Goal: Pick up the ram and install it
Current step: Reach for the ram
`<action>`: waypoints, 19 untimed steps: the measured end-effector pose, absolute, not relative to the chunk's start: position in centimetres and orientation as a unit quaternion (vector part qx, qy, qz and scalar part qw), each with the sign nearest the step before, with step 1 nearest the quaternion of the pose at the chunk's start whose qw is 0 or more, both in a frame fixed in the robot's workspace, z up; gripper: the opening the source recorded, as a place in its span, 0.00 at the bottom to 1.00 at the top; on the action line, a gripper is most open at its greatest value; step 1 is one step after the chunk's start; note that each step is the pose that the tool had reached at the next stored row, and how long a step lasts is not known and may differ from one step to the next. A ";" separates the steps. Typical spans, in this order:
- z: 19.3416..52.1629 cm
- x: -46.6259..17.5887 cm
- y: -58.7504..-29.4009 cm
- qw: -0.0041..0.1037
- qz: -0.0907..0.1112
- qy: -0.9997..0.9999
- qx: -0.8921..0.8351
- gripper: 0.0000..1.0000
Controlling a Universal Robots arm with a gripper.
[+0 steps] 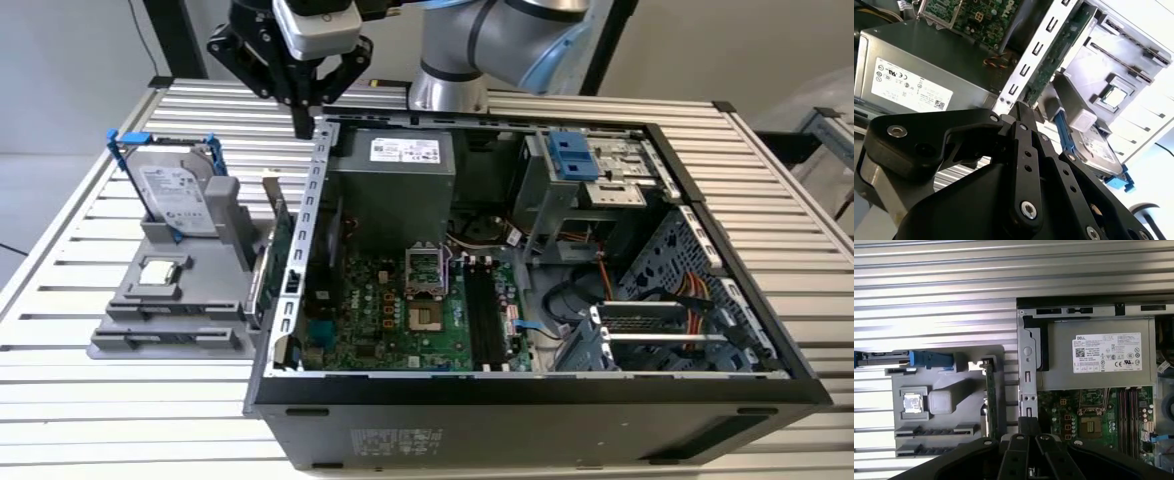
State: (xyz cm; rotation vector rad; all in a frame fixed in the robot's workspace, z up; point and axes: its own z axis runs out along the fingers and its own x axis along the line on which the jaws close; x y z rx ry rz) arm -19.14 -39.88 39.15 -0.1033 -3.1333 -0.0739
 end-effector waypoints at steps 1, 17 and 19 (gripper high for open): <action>39.1 -19.2 -39.9 0.003 -0.024 -0.999 -0.033 0.00; 39.1 -20.9 -39.9 0.007 -0.023 -0.999 -0.032 0.00; 39.1 -21.1 -39.9 0.008 -0.023 -0.999 -0.032 0.00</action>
